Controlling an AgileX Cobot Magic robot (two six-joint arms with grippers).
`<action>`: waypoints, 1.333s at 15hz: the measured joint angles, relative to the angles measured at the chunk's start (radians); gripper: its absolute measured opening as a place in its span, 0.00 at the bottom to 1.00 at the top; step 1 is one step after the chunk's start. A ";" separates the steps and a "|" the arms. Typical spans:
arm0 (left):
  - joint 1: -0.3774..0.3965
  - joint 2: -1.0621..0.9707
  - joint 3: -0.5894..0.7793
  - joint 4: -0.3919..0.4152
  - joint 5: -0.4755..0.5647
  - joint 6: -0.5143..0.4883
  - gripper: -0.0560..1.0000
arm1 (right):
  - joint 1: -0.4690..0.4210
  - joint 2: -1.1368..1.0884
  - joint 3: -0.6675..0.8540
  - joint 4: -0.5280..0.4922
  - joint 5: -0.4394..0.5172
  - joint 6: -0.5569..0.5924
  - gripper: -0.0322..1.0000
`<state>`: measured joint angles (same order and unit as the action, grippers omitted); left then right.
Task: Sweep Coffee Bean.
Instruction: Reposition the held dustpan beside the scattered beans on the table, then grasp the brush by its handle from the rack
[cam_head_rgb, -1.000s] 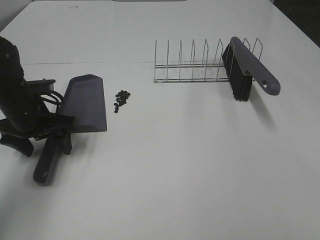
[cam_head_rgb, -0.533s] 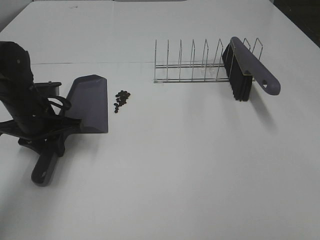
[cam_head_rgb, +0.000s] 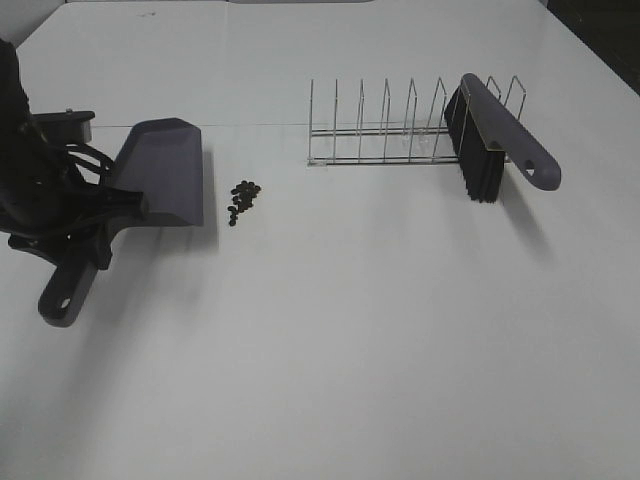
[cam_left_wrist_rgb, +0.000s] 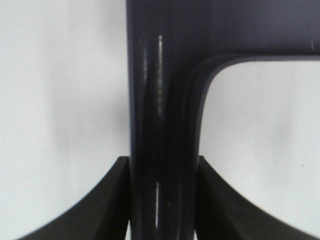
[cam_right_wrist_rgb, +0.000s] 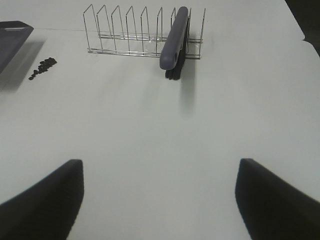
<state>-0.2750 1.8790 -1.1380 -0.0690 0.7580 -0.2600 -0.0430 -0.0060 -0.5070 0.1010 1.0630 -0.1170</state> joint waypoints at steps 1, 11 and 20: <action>0.000 -0.005 0.000 0.001 0.000 -0.002 0.35 | 0.000 0.000 0.000 0.000 0.000 0.000 0.71; 0.000 -0.011 0.000 0.044 0.012 -0.001 0.35 | 0.000 0.654 -0.115 0.170 -0.475 -0.183 0.71; 0.000 -0.011 0.000 0.046 0.018 -0.001 0.35 | 0.000 1.607 -0.908 0.207 -0.286 -0.218 0.66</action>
<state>-0.2750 1.8680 -1.1380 -0.0230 0.7760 -0.2610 -0.0430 1.6010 -1.4150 0.3080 0.7770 -0.3350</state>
